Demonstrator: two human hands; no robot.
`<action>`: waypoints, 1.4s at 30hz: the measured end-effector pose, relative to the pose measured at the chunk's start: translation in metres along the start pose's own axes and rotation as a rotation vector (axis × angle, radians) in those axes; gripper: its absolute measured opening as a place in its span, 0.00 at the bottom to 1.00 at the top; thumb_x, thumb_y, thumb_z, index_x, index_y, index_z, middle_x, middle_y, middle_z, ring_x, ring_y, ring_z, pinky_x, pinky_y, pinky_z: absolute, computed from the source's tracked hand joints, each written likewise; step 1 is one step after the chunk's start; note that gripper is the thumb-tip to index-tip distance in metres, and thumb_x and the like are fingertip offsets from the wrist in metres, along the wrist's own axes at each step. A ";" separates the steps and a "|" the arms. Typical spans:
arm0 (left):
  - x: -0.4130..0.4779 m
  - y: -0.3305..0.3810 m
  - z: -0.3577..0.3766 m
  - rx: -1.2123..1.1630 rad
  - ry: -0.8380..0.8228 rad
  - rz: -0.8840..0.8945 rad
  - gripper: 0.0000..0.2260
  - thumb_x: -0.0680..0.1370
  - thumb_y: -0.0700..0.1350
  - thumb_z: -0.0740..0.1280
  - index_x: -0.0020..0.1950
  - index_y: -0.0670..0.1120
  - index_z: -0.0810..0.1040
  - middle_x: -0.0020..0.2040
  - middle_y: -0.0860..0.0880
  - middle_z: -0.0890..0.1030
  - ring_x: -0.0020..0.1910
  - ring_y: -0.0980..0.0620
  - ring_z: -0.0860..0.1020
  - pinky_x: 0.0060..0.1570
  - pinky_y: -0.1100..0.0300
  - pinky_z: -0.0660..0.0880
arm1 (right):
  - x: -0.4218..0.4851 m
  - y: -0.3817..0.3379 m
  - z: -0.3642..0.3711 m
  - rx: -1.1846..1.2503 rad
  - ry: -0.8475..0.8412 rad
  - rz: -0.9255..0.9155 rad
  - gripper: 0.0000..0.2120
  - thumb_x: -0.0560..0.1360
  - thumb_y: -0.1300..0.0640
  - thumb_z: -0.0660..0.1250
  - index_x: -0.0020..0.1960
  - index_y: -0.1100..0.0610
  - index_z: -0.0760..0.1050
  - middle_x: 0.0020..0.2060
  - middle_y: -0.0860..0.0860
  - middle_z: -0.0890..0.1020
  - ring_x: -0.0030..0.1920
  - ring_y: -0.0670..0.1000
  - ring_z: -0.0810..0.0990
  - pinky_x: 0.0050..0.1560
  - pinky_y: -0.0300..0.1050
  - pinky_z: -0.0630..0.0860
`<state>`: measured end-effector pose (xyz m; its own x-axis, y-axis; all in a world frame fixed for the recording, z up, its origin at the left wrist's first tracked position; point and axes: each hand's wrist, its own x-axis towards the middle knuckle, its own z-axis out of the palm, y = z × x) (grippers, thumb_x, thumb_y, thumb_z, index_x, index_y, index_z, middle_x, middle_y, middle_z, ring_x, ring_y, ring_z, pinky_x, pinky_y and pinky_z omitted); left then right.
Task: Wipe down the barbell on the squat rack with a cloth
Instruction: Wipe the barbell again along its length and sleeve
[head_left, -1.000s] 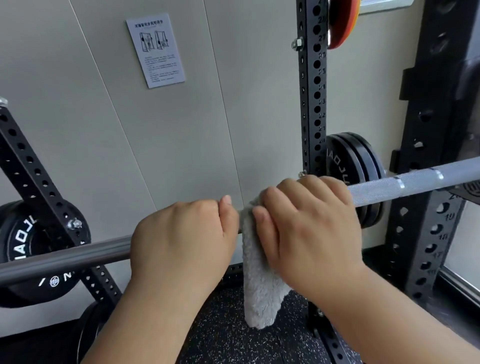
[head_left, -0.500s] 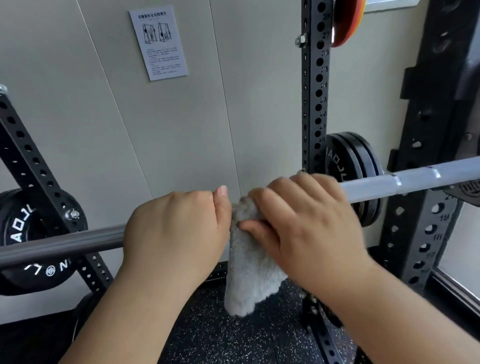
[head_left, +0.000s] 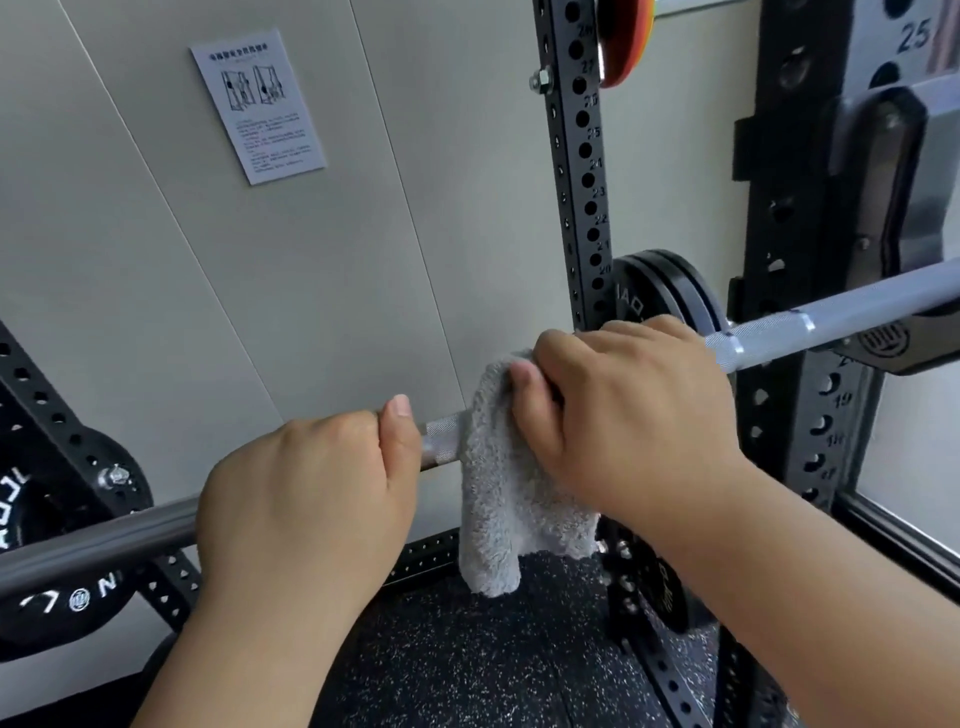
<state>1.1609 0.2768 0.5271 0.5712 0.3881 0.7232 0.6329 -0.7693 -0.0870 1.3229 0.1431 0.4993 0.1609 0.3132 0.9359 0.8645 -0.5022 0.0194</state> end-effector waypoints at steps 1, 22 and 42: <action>0.000 0.000 0.000 -0.002 0.010 0.007 0.28 0.83 0.56 0.48 0.26 0.47 0.67 0.20 0.51 0.64 0.19 0.45 0.64 0.27 0.64 0.56 | 0.007 -0.002 -0.001 -0.007 -0.001 0.061 0.19 0.84 0.46 0.56 0.35 0.51 0.64 0.27 0.46 0.66 0.28 0.57 0.70 0.39 0.52 0.68; -0.007 0.030 0.016 -0.068 0.217 0.080 0.16 0.82 0.46 0.57 0.34 0.50 0.68 0.28 0.47 0.74 0.27 0.39 0.73 0.35 0.54 0.60 | -0.037 0.015 0.014 -0.033 0.129 -0.156 0.21 0.83 0.38 0.63 0.58 0.54 0.83 0.52 0.52 0.84 0.53 0.59 0.82 0.61 0.57 0.74; -0.005 0.039 0.021 -0.033 0.301 -0.027 0.18 0.80 0.48 0.56 0.29 0.49 0.64 0.24 0.44 0.71 0.25 0.46 0.61 0.33 0.58 0.57 | -0.022 0.071 -0.003 -0.069 0.100 0.124 0.27 0.87 0.40 0.49 0.40 0.53 0.75 0.34 0.52 0.76 0.39 0.60 0.74 0.51 0.57 0.69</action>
<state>1.1941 0.2556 0.5059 0.3708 0.2448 0.8959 0.6258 -0.7786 -0.0463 1.3795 0.0982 0.4815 0.2133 0.1649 0.9630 0.8058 -0.5870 -0.0779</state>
